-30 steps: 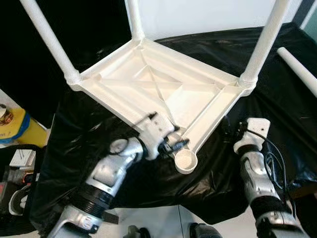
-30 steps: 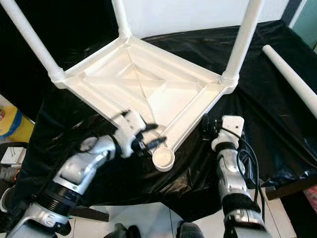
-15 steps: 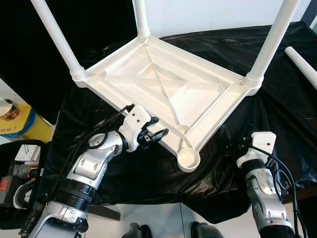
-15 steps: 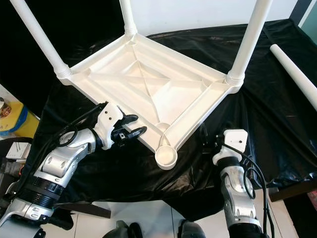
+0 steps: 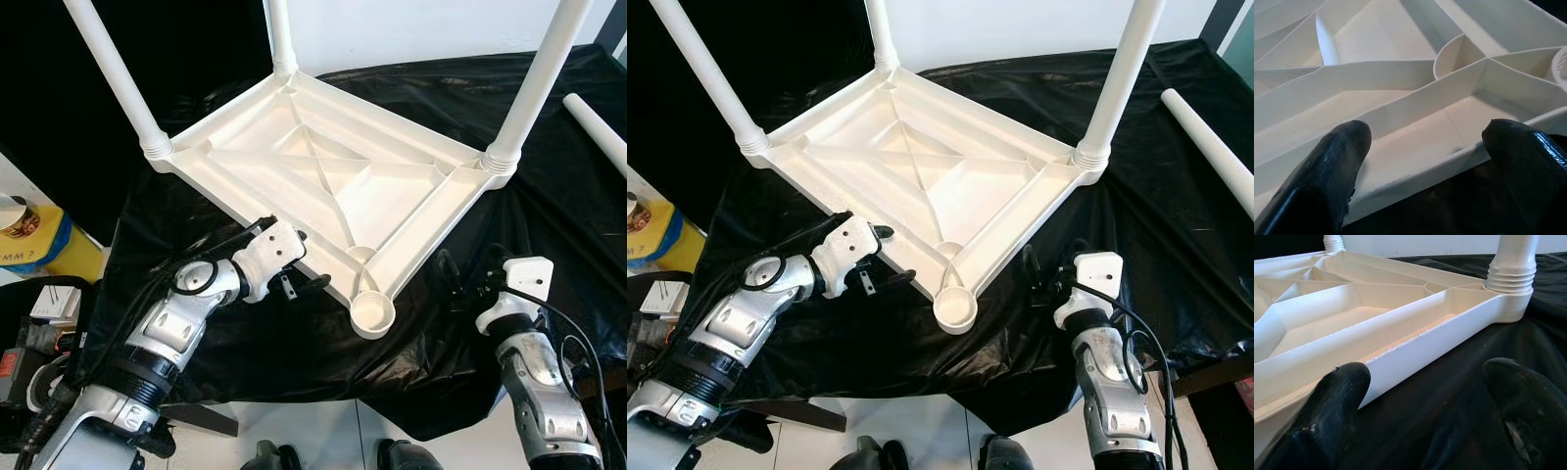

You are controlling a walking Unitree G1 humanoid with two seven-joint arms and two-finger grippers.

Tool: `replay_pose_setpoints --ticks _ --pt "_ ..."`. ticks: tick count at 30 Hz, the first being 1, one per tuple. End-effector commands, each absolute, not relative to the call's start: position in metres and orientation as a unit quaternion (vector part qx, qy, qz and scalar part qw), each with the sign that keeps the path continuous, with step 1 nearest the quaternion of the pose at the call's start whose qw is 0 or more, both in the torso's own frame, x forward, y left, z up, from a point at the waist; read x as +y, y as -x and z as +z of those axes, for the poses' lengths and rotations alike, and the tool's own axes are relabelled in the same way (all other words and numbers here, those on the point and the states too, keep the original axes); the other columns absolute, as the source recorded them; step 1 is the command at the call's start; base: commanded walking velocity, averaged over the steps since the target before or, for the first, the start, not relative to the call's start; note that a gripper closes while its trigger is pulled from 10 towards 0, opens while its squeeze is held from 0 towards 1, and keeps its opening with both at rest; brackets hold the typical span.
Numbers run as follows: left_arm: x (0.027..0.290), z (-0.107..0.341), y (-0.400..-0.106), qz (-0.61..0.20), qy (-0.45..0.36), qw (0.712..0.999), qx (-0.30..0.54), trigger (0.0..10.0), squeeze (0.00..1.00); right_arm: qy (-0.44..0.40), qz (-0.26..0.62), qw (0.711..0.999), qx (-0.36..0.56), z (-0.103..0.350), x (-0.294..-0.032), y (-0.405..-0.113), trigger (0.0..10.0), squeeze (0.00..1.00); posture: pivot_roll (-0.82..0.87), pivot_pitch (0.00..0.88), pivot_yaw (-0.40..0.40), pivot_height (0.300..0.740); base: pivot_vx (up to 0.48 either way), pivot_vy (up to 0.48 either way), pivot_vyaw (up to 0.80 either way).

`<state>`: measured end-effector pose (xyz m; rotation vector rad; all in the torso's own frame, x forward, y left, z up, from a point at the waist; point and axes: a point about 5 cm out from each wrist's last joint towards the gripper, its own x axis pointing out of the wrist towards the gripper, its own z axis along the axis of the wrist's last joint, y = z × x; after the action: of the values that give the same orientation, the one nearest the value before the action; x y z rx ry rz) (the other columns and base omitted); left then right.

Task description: Building children table

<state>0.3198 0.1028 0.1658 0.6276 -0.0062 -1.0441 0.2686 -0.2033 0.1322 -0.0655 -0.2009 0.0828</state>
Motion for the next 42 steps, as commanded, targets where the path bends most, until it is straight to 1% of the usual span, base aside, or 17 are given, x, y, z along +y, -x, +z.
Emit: replay_pose_setpoints --ticks 1,3,4,5,7,10,12,14,16,18,20,24,28,31,34,42 --pt "0.103 0.149 -0.309 -0.584 -0.313 0.747 0.057 10.0 0.00 0.035 0.050 0.993 -0.096 0.133 -0.202 -0.268 10.0 0.00 -0.16 0.136 0.058 0.740 0.000 0.000 0.00" --pt "0.107 0.149 -0.309 -0.600 -0.323 0.729 0.066 10.0 0.00 0.042 0.056 0.993 -0.093 0.135 -0.204 -0.268 10.0 0.00 -0.17 0.135 0.059 0.740 0.000 0.000 0.00" --pt "0.109 0.153 -0.309 -0.610 -0.305 0.728 0.066 10.0 0.00 0.048 0.056 0.993 -0.091 0.136 -0.205 -0.268 10.0 0.00 -0.17 0.135 0.058 0.740 0.000 0.000 0.00" --pt "0.109 0.153 -0.309 -0.610 -0.305 0.728 0.066 10.0 0.00 0.048 0.056 0.993 -0.091 0.136 -0.205 -0.268 10.0 0.00 -0.17 0.135 0.058 0.740 0.000 0.000 0.00" --pt "0.112 0.166 -0.310 -0.622 -0.255 0.738 0.056 10.0 0.00 0.051 0.056 0.993 -0.086 0.136 -0.208 -0.266 10.0 0.00 -0.18 0.135 0.060 0.740 0.000 0.000 0.00" --pt "0.113 0.171 -0.311 -0.626 -0.243 0.740 0.048 10.0 0.00 0.051 0.055 0.994 -0.085 0.135 -0.209 -0.265 10.0 0.00 -0.18 0.135 0.060 0.740 0.000 0.000 0.00" --pt "0.111 0.178 -0.311 -0.635 -0.216 0.741 0.032 10.0 0.00 0.051 0.056 0.994 -0.081 0.134 -0.209 -0.263 10.0 0.00 -0.18 0.135 0.057 0.740 0.000 0.000 0.00" --pt "0.109 0.178 -0.310 -0.641 -0.221 0.735 0.027 10.0 0.00 0.050 0.057 0.994 -0.079 0.134 -0.208 -0.263 10.0 0.00 -0.18 0.133 0.054 0.740 0.000 0.000 0.00" --pt "0.107 0.170 -0.313 -0.636 -0.260 0.726 0.033 10.0 0.00 0.052 0.060 0.994 -0.077 0.134 -0.207 -0.264 10.0 0.00 -0.18 0.133 0.056 0.740 0.000 0.000 0.00" --pt "0.107 0.167 -0.314 -0.634 -0.275 0.722 0.035 10.0 0.00 0.052 0.061 0.994 -0.077 0.135 -0.207 -0.264 10.0 0.00 -0.18 0.133 0.056 0.740 0.000 0.000 0.00" --pt "0.106 0.162 -0.317 -0.636 -0.302 0.708 0.046 10.0 0.00 0.054 0.063 0.993 -0.079 0.137 -0.207 -0.266 10.0 0.00 -0.18 0.134 0.059 0.740 0.000 0.000 0.00" --pt "0.105 0.159 -0.320 -0.632 -0.318 0.705 0.054 10.0 0.00 0.056 0.062 0.993 -0.080 0.138 -0.208 -0.267 10.0 0.00 -0.19 0.137 0.061 0.740 0.000 0.000 0.00" --pt "0.107 0.150 -0.330 -0.610 -0.375 0.693 0.077 10.0 0.00 0.060 0.055 0.993 -0.082 0.141 -0.211 -0.265 10.0 0.00 -0.20 0.149 0.071 0.740 0.000 0.000 0.00" --pt "0.108 0.149 -0.332 -0.606 -0.384 0.692 0.080 10.0 0.00 0.061 0.053 0.993 -0.081 0.141 -0.212 -0.265 10.0 0.00 -0.20 0.149 0.071 0.740 0.000 0.000 0.00" --pt "0.106 0.152 -0.344 -0.580 -0.392 0.709 0.082 10.0 0.00 0.062 0.047 0.994 -0.079 0.140 -0.213 -0.261 10.0 0.00 -0.21 0.164 0.082 0.740 0.000 0.000 0.00" --pt "0.099 0.161 -0.358 -0.567 -0.398 0.718 0.073 10.0 0.00 0.064 0.043 0.994 -0.076 0.140 -0.214 -0.258 10.0 0.00 -0.22 0.187 0.094 0.740 0.000 0.000 0.00"
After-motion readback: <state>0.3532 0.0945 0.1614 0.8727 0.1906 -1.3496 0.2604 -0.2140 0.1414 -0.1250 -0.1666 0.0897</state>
